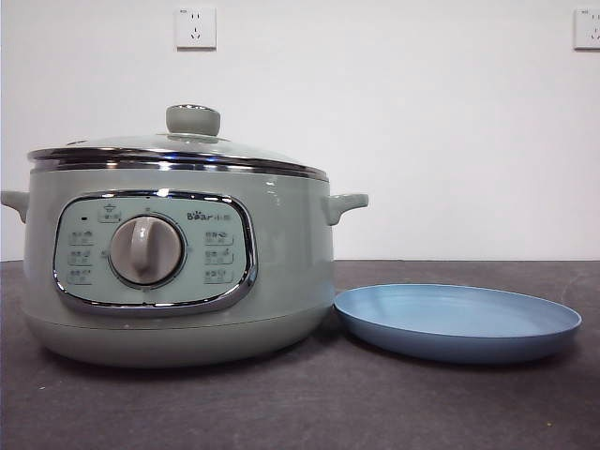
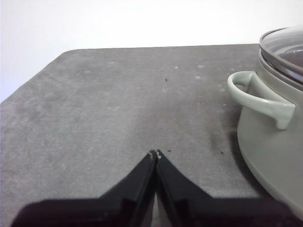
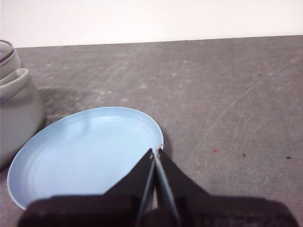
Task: Take the pumpkin out from the steamer,put the pumpkin in the blue plate,close the lid
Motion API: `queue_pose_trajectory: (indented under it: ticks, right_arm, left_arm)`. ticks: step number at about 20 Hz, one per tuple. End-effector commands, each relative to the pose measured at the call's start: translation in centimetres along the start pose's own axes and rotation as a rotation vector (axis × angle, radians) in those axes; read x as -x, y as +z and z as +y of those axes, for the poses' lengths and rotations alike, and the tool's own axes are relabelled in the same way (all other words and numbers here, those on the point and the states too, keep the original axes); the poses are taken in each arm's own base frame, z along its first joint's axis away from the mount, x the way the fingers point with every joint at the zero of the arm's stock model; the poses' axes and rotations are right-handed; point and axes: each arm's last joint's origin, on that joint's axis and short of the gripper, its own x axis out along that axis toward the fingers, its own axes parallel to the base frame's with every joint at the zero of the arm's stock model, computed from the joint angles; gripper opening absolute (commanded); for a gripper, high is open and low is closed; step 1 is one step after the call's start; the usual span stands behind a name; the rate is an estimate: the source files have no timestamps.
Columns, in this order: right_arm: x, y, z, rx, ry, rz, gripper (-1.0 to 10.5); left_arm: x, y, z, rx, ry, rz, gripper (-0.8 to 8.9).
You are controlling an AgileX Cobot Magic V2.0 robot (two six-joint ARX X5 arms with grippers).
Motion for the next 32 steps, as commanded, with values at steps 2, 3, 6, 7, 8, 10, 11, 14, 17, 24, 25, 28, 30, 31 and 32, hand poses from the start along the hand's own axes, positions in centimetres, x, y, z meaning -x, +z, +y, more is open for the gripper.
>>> queue_pose_trajectory:
  ticks: [2,3,6,7,8,10,11,14,17,24,25,28,30,31,32]
  right_arm:
    - [-0.1,-0.4,-0.1,-0.008,-0.005,0.007,-0.2]
    - [-0.1,-0.4,-0.1,-0.008,-0.004,0.007,-0.2]
    - [-0.1,-0.4,0.0,-0.035,0.000,0.007,-0.2]
    - [-0.1,-0.4,0.0,-0.064,0.003,0.007,-0.2]
    - [-0.1,-0.4,0.0,-0.116,0.003,0.007,-0.2]
    - [-0.1,-0.4,0.0,-0.206,0.002,0.007,-0.2]
    - [-0.1,-0.4,0.0,-0.273,0.002,0.008,-0.2]
    - [-0.1,-0.4,0.0,-0.396,0.000,0.007,-0.2]
    - [-0.1,-0.4,0.0,-0.428,-0.001,0.007,-0.2]
    - [-0.1,-0.4,0.0,-0.428,0.004,0.009,-0.2]
    - [-0.1,-0.3,0.0,-0.429,0.005,0.014,-0.2]
    - [0.1,-0.2,0.1,-0.433,0.015,0.037,-0.2]
    - [0.2,-0.1,0.1,-0.436,0.019,0.048,-0.2]
    - [0.2,0.0,0.1,-0.437,0.017,0.052,-0.2]
    - [0.3,0.2,0.1,-0.438,0.017,0.058,-0.2]
  left_arm:
    - [-0.1,-0.5,0.0,0.004,0.003,0.011,-0.04]
    - [-0.1,-0.5,0.0,0.004,0.002,0.011,-0.04]
    - [-0.1,-0.5,0.0,0.006,-0.003,0.010,-0.04]
    - [-0.1,-0.5,0.0,0.013,-0.010,0.010,-0.04]
    - [-0.1,-0.5,-0.1,0.044,-0.034,0.010,-0.04]
    - [-0.1,-0.4,-0.2,0.124,-0.089,0.010,-0.04]
    - [-0.1,-0.4,-0.4,0.189,-0.141,0.013,-0.04]
    - [0.0,-0.3,-0.9,0.353,-0.301,0.042,-0.04]
    - [0.1,-0.3,-1.2,0.397,-0.428,0.070,-0.04]
    - [0.2,-0.2,-1.3,0.410,-0.464,0.075,-0.05]
    - [0.2,-0.2,-1.3,0.412,-0.472,0.077,-0.06]
    - [0.2,-0.1,-1.3,0.437,-0.475,0.082,-0.08]
    - [0.3,0.2,-1.3,0.459,-0.462,0.078,-0.08]
    - [0.4,0.4,-1.3,0.462,-0.458,0.076,-0.08]
    - [0.5,0.7,-1.2,0.462,-0.455,0.072,-0.08]
